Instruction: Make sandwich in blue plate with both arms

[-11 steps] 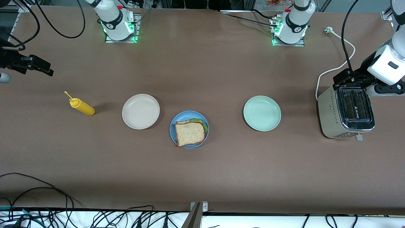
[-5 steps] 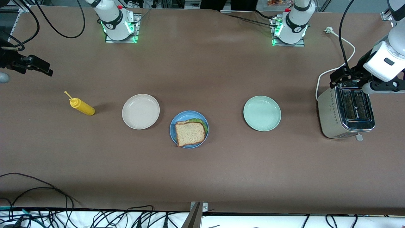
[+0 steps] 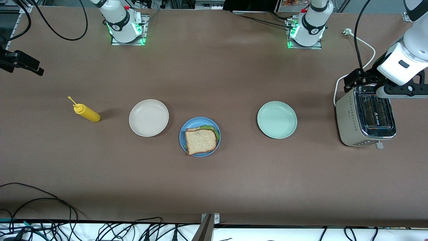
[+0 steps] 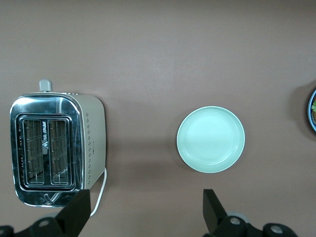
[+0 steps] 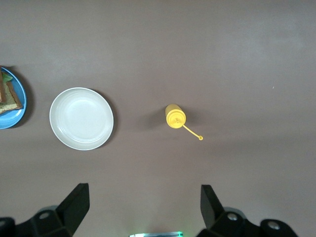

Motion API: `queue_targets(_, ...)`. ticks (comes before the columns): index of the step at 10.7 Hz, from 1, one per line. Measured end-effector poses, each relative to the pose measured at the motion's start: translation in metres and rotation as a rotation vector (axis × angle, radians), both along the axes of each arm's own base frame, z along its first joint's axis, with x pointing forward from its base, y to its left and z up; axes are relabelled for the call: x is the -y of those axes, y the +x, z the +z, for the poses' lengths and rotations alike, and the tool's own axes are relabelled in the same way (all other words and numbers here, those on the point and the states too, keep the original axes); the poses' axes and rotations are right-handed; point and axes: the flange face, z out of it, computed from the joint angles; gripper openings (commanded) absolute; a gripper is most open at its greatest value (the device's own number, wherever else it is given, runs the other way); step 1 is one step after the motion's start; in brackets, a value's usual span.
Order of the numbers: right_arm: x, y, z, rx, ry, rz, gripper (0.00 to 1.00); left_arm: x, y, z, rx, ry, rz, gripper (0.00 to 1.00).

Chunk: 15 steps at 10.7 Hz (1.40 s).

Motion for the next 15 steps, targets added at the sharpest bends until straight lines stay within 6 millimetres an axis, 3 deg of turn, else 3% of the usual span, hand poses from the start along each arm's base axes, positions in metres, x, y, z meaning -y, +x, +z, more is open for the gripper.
queue_targets(4, -0.001, 0.007, -0.010, -0.019, 0.000, 0.002, 1.00, 0.002, -0.001, -0.001, -0.007, 0.001, 0.043, 1.00)
queue_targets(9, -0.002, 0.006, -0.010, -0.022, 0.000, 0.003, 1.00, -0.014, 0.002, 0.013, 0.020, -0.002, 0.076, 1.00)
queue_targets(15, -0.002, 0.006, -0.010, -0.021, 0.000, 0.004, 1.00, -0.059, 0.004, 0.040, 0.077, -0.005, 0.144, 1.00)
